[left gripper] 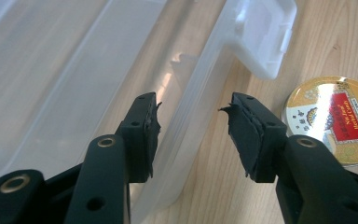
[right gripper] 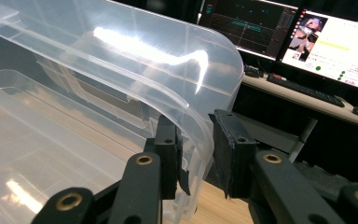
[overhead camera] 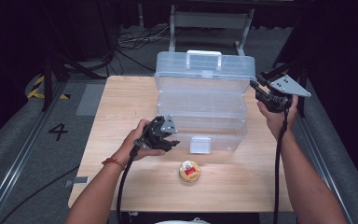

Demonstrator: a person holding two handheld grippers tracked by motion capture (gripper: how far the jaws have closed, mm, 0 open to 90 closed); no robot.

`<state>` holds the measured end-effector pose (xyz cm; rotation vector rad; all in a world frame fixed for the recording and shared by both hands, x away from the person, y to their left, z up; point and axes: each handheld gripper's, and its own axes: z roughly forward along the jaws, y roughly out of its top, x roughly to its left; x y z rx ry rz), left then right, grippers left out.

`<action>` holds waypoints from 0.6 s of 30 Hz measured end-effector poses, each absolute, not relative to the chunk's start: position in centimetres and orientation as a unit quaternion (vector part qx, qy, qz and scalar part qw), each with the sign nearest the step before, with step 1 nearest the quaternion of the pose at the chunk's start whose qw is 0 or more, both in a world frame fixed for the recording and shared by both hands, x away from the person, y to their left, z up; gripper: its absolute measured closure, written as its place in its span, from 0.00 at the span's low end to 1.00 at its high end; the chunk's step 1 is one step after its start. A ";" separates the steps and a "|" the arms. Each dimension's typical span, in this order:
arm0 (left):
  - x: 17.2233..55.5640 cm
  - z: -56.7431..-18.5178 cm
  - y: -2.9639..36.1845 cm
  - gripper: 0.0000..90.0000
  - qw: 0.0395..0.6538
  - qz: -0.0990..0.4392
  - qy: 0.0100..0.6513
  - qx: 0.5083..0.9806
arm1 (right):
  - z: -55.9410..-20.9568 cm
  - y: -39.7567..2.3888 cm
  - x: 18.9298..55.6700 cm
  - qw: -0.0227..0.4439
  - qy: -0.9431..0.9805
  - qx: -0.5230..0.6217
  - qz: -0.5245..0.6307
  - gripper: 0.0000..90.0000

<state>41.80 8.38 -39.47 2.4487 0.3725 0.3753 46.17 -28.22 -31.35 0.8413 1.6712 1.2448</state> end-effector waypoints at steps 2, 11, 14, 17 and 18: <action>42.0 -39.6 8.0 0.65 0.300 0.142 0.136 0.934 | -31.3 -28.2 46.4 0.430 0.667 0.342 0.503 0.80; 42.9 -40.4 7.2 0.76 0.249 0.141 0.133 0.949 | -31.5 -28.0 48.2 0.433 0.664 0.362 0.490 0.80; 43.1 -40.4 7.1 0.76 0.241 0.140 0.125 0.952 | -31.6 -28.0 49.1 0.428 0.669 0.369 0.483 0.80; 43.1 -40.5 7.1 0.76 0.245 0.134 0.128 0.952 | -31.5 -28.0 49.9 0.415 0.666 0.382 0.488 0.79; 43.2 -40.5 7.2 0.77 0.247 0.132 0.130 0.951 | -31.5 -27.9 50.1 0.416 0.664 0.385 0.488 0.78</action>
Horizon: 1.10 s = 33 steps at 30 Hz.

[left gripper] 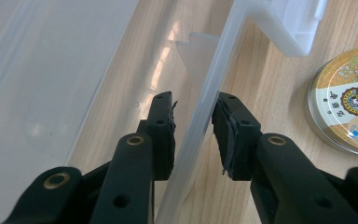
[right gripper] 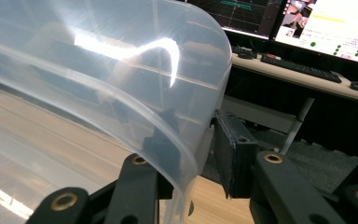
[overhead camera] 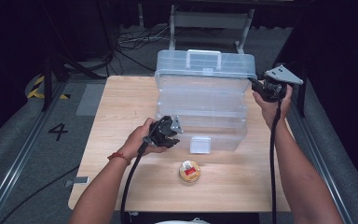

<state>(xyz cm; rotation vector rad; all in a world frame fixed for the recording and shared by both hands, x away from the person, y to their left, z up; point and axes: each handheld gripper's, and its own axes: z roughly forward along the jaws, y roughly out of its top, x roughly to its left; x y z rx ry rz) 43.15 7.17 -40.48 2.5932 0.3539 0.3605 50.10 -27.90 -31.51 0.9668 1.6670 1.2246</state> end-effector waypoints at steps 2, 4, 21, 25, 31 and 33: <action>43.2 -40.5 7.3 0.77 0.255 0.128 0.131 0.949 | -31.5 -27.6 50.7 0.420 0.664 0.393 0.478 0.78; 43.3 -40.6 7.4 0.77 0.259 0.127 0.131 0.948 | -31.5 -27.5 51.0 0.419 0.661 0.399 0.477 0.78; 43.2 -40.4 8.2 0.87 0.288 0.122 0.117 0.942 | -31.1 -26.3 52.3 0.426 0.651 0.433 0.455 0.86; 42.8 -40.2 8.4 0.88 0.279 0.125 0.107 0.946 | -30.7 -25.7 50.8 0.435 0.644 0.443 0.447 0.88; 42.5 -40.3 8.7 0.88 0.284 0.135 0.101 0.944 | -30.6 -26.0 50.7 0.434 0.658 0.428 0.442 0.86; 42.5 -40.4 8.8 0.88 0.291 0.131 0.101 0.942 | -30.4 -26.3 51.1 0.432 0.669 0.414 0.441 0.86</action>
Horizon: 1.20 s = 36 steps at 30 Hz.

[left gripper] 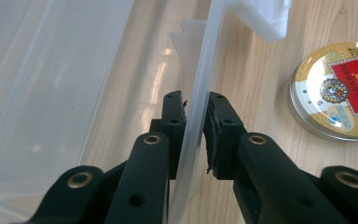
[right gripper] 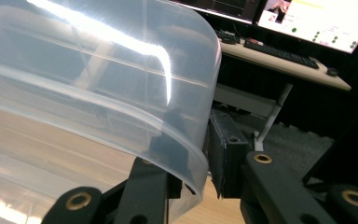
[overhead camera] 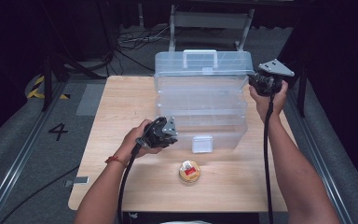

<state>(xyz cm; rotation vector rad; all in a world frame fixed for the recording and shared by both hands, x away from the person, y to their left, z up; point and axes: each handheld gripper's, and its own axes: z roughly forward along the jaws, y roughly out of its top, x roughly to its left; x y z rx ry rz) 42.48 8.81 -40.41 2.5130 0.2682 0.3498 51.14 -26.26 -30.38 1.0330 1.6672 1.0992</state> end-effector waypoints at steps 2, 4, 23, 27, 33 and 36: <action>42.6 -40.4 8.9 0.89 0.291 0.132 0.094 0.943 | -30.3 -26.4 51.4 0.435 0.673 0.408 0.437 0.86; 42.6 -40.5 9.1 0.89 0.300 0.129 0.092 0.941 | -30.0 -26.0 52.1 0.464 0.689 0.385 0.403 0.88; 42.9 -40.6 9.7 0.90 0.320 0.116 0.091 0.936 | -28.8 -26.2 56.4 0.418 0.701 0.411 0.407 0.89; 42.9 -40.6 9.8 0.91 0.324 0.121 0.088 0.934 | -28.7 -25.9 57.3 0.418 0.697 0.421 0.403 0.90; 43.0 -40.6 10.0 0.91 0.327 0.113 0.084 0.935 | -28.6 -25.8 58.8 0.409 0.702 0.425 0.399 0.90; 43.0 -40.6 10.0 0.91 0.321 0.113 0.082 0.937 | -28.5 -25.8 59.3 0.407 0.704 0.426 0.397 0.91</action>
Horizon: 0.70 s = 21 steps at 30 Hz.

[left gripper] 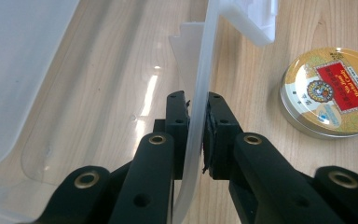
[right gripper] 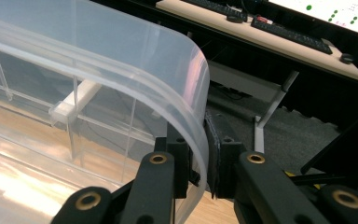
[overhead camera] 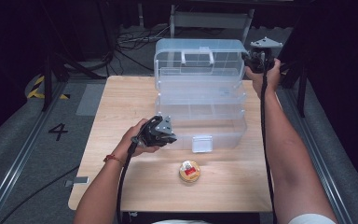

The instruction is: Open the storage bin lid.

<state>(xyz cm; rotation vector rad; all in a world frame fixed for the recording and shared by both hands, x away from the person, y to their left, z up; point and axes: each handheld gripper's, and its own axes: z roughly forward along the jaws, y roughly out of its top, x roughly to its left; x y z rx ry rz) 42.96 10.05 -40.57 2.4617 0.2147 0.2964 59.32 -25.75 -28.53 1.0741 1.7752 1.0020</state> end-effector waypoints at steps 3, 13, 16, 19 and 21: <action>43.0 -40.5 10.2 0.91 0.322 0.110 0.082 0.937 | -28.5 -25.7 60.1 0.399 0.708 0.429 0.395 0.91; 42.4 -40.6 10.7 0.90 0.327 0.106 0.091 0.934 | -28.8 -25.4 62.6 0.382 0.722 0.437 0.377 0.92; 42.3 -40.6 10.9 0.89 0.331 0.105 0.095 0.933 | -29.0 -25.5 63.1 0.372 0.722 0.444 0.378 0.93; 42.2 -40.7 10.8 0.88 0.334 0.106 0.099 0.931 | -29.2 -25.5 63.5 0.370 0.725 0.443 0.376 0.93; 42.1 -40.7 10.8 0.88 0.335 0.104 0.105 0.930 | -29.3 -25.6 63.8 0.367 0.727 0.441 0.376 0.93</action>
